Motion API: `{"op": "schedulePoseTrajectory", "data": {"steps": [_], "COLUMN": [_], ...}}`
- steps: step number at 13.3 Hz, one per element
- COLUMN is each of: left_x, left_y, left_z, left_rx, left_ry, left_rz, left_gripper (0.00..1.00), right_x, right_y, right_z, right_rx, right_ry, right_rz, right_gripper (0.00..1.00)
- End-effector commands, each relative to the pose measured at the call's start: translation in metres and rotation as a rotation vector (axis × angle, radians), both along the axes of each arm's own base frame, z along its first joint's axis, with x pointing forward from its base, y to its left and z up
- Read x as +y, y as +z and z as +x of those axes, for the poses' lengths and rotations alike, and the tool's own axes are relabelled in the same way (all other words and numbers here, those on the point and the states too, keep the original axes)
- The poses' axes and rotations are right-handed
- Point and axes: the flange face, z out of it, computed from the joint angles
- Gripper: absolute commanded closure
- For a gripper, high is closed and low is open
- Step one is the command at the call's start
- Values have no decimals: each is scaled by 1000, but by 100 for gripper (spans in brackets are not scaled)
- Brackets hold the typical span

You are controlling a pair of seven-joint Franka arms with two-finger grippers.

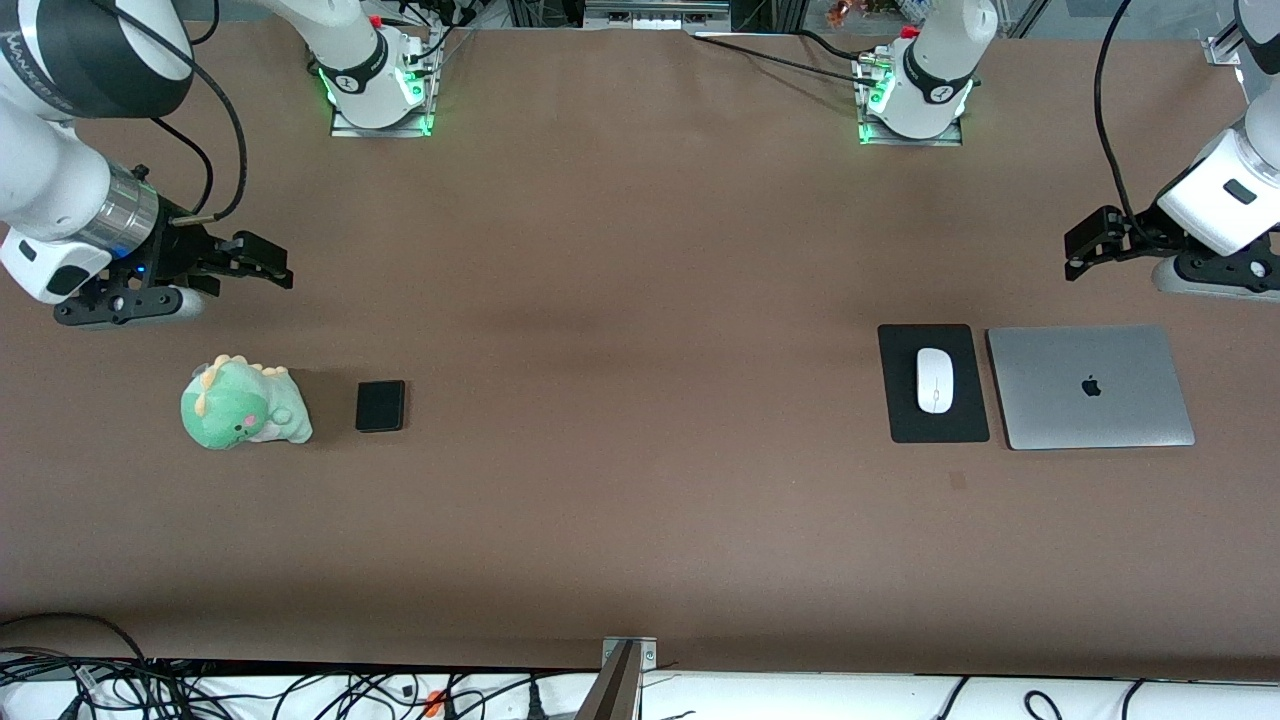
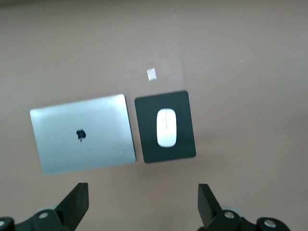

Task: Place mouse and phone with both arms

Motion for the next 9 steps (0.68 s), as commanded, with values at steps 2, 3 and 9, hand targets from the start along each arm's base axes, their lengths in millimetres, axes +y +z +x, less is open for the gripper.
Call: {"op": "schedulePoseTrajectory", "data": {"steps": [2, 3, 9], "left_x": [7, 9, 0], "left_y": [15, 19, 20], "left_z": [-6, -6, -6], "left_rx": [6, -2, 1], "left_ry": [5, 8, -8], "left_rz": [-6, -4, 0], "left_gripper": [0, 0, 0], "right_x": [11, 3, -3], "right_y": [14, 30, 51], "right_z": [-17, -14, -4], "right_rx": [6, -11, -11], "right_ry": [3, -6, 0], "right_rz": [-50, -47, -82], "right_gripper": [0, 0, 0]}}
